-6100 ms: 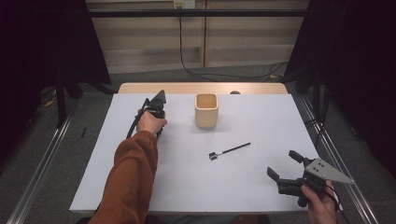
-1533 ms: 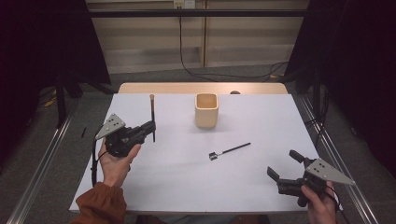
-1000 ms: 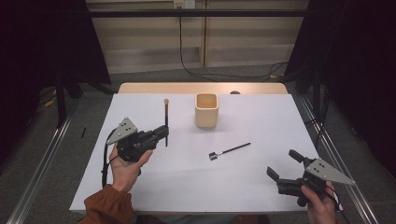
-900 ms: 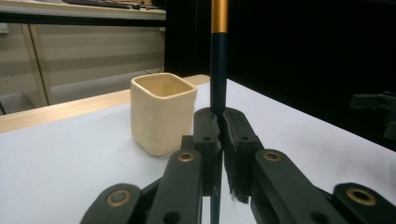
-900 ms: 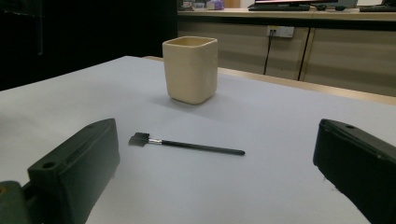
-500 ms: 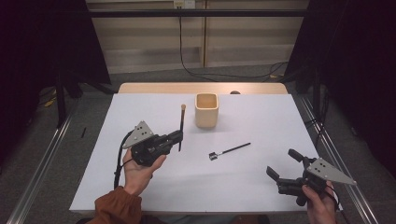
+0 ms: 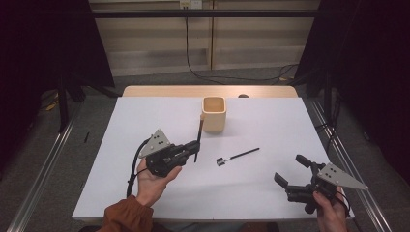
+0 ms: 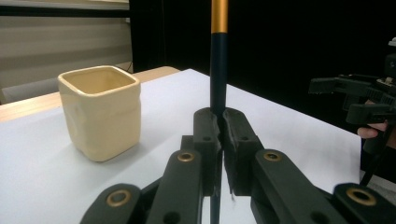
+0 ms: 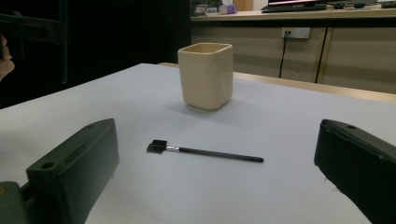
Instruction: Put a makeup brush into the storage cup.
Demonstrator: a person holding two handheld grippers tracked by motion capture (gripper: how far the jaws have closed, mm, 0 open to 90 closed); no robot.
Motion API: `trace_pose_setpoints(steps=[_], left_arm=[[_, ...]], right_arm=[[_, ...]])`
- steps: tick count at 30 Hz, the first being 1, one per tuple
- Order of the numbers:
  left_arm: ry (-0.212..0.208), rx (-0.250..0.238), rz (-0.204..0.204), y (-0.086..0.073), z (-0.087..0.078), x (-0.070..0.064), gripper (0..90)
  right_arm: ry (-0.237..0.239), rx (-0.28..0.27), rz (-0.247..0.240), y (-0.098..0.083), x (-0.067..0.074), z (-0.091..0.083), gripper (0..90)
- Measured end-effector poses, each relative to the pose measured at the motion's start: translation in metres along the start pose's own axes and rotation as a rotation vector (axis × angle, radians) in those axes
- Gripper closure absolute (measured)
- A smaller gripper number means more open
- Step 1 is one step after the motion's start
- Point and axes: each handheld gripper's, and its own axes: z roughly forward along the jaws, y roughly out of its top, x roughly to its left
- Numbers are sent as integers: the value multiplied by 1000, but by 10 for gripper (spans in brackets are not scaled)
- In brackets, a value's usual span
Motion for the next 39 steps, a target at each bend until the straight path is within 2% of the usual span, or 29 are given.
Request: trace_pose_setpoints(steps=[4,7,10,11,14,19,21,25,27,31,33,35,39], left_arm=[[5,-11,-17,0,1,-1,848],[0,-10,-16,0,3,-2,848],[-3,-1,-15,-1,5,-5,847],[-7,-4,-18,-1,6,-6,847],[-13,1,-20,-2,9,-8,847],[-23,9,-10,-2,14,-11,847],[-33,13,-13,-2,16,-11,848],[-29,9,-13,-2,19,-12,848],[-36,10,-14,-1,21,-13,847],[-42,10,-11,-1,24,-15,848],[-47,7,-12,0,24,-16,847],[-45,3,-12,1,24,-17,847],[-49,18,-8,-3,27,-19,847]], right_arm=[[9,-5,-7,2,0,0,0],[35,1,0,5,1,2,0],[76,-13,-23,7,4,4,0],[99,-8,-26,7,6,6,0],[125,3,-26,9,10,11,0],[144,6,-11,14,16,18,0],[151,-3,-18,16,17,20,0],[168,-16,-30,21,21,26,0],[188,-19,-19,23,24,31,3],[233,-22,-36,30,31,43,3],[257,-7,-27,34,34,48,18],[303,27,-19,38,37,55,28],[342,20,-23,42,43,65,26]])
